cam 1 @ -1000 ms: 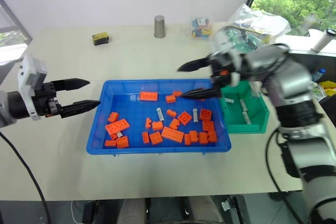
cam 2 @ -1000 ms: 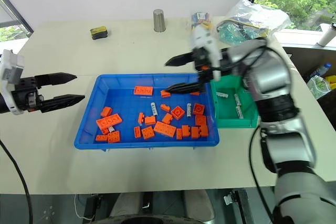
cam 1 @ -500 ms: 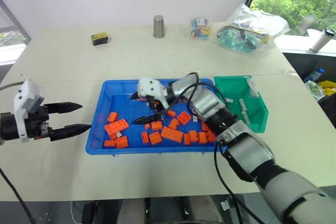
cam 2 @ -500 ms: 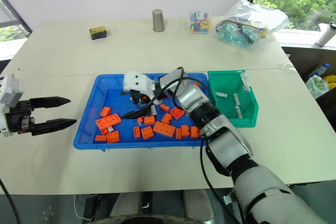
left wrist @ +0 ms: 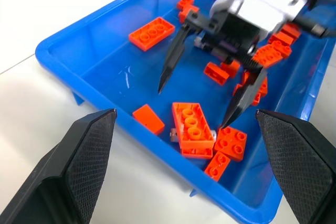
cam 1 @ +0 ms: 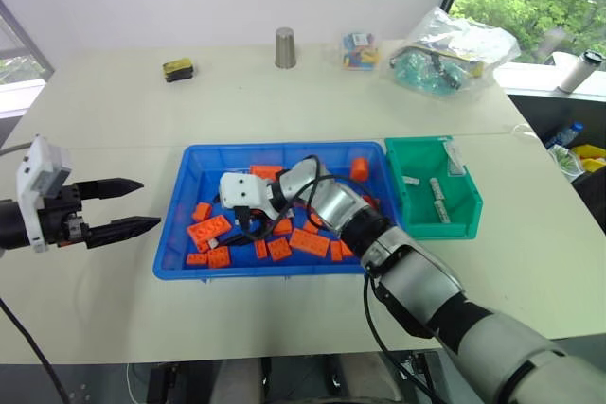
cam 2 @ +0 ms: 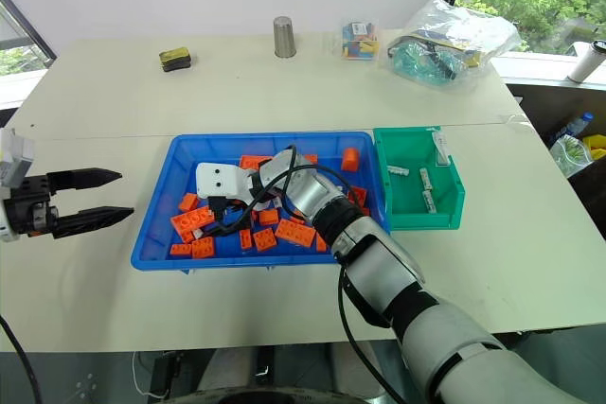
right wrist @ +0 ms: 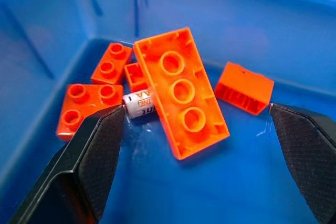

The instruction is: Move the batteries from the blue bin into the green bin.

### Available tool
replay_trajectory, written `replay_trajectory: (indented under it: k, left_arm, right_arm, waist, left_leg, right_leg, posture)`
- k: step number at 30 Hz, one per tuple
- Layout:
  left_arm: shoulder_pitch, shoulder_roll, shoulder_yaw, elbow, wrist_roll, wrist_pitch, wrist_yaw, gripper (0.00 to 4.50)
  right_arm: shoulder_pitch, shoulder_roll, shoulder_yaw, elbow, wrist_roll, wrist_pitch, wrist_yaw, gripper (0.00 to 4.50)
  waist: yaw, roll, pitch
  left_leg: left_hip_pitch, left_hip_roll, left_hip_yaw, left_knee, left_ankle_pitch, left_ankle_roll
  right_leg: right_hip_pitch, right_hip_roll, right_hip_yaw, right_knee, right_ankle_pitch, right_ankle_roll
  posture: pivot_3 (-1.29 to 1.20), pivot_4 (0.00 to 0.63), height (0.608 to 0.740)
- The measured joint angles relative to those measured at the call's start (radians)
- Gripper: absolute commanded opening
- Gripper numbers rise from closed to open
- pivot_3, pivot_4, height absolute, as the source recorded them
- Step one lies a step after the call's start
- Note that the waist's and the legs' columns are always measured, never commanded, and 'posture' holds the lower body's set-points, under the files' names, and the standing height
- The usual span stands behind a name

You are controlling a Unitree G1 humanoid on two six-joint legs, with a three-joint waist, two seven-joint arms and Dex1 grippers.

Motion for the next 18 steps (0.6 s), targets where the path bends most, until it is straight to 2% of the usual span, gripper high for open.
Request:
replay_trajectory:
  k: [6,9,14,15,18]
  left_arm:
    - [-0.002,-0.001,0.000,-0.014,-0.003,0.002,0.005,4.45]
    - [-0.002,-0.003,0.000,-0.022,-0.004,0.002,0.014,4.50]
    - [-0.002,-0.014,-0.004,-0.026,-0.003,0.002,0.026,4.50]
    - [-0.002,-0.018,-0.009,-0.027,-0.003,0.001,0.030,4.50]
    - [-0.004,-0.020,-0.016,-0.027,-0.002,0.000,0.036,4.50]
  right_arm:
    - [-0.019,0.024,-0.019,0.081,-0.017,-0.057,-0.031,4.50]
    - [-0.026,0.024,-0.029,0.120,-0.026,-0.078,-0.027,3.69]
    - [-0.033,0.035,-0.054,0.158,-0.026,-0.093,-0.018,1.25]
    - [-0.040,0.039,-0.059,0.164,-0.026,-0.094,-0.018,1.12]
    - [-0.052,0.042,-0.073,0.173,-0.027,-0.093,-0.030,1.12]
  waist:
    - [-0.001,0.000,0.000]
    - [-0.001,0.000,0.000]
    - [-0.002,0.000,0.000]
    - [-0.003,0.000,0.000]
    - [-0.004,0.000,0.000]
  left_leg:
    - [0.000,0.000,0.000,0.000,0.000,0.000]
    - [0.000,0.000,0.000,0.000,0.000,0.000]
    - [0.000,0.000,0.000,-0.001,0.000,0.000]
    - [0.000,0.000,0.000,-0.001,0.000,0.000]
    - [0.000,0.000,-0.001,-0.001,0.000,-0.001]
  right_leg:
    - [0.000,0.000,0.000,0.000,0.000,0.000]
    - [0.000,0.000,0.000,0.000,0.000,0.000]
    - [0.000,-0.001,0.000,0.000,0.000,0.000]
    - [0.000,-0.001,0.000,0.000,0.000,0.000]
    - [0.000,-0.001,0.000,0.000,0.000,0.000]
  posture:
    - [0.00,0.150,0.740]
    - [0.00,0.150,0.740]
    - [0.00,0.150,0.740]
    - [0.00,0.150,0.740]
    - [0.00,0.150,0.740]
